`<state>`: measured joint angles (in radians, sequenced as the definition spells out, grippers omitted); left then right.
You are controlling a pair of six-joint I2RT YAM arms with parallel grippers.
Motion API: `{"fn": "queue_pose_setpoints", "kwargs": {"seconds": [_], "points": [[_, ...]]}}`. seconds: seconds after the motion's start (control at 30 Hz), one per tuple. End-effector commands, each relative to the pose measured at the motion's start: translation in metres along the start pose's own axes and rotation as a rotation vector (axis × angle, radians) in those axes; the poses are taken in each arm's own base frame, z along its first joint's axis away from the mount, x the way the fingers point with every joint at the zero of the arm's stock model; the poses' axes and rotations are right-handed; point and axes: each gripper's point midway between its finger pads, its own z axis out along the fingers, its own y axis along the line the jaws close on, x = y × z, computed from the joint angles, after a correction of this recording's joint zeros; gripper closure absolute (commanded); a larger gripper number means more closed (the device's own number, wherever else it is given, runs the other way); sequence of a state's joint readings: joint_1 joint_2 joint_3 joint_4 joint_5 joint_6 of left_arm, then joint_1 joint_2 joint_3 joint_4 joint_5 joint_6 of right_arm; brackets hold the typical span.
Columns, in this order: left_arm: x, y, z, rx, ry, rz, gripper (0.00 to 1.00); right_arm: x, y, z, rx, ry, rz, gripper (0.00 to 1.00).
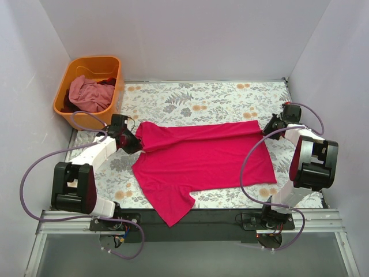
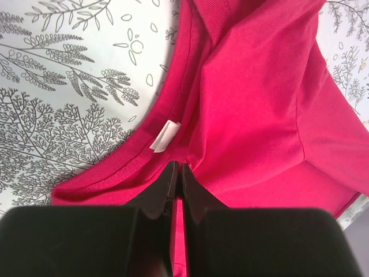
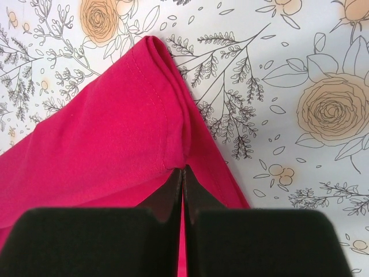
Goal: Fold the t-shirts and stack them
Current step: Fold the tshirt
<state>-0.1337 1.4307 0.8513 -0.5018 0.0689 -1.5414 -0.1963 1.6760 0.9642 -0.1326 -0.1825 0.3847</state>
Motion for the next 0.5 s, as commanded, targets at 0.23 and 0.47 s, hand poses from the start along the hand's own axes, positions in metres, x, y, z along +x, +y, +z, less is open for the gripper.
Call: {"fn": "queue_pose_setpoints", "kwargs": {"seconds": [0.23, 0.47], "points": [[0.018, 0.001, -0.001, 0.060, 0.040, -0.074, 1.00, -0.010, -0.013, -0.005, 0.058, -0.049, -0.031, 0.99], [0.011, -0.024, -0.017, 0.143, 0.041, -0.099, 1.00, -0.008, -0.011, -0.002, 0.046, -0.047, -0.041, 0.99]]}}
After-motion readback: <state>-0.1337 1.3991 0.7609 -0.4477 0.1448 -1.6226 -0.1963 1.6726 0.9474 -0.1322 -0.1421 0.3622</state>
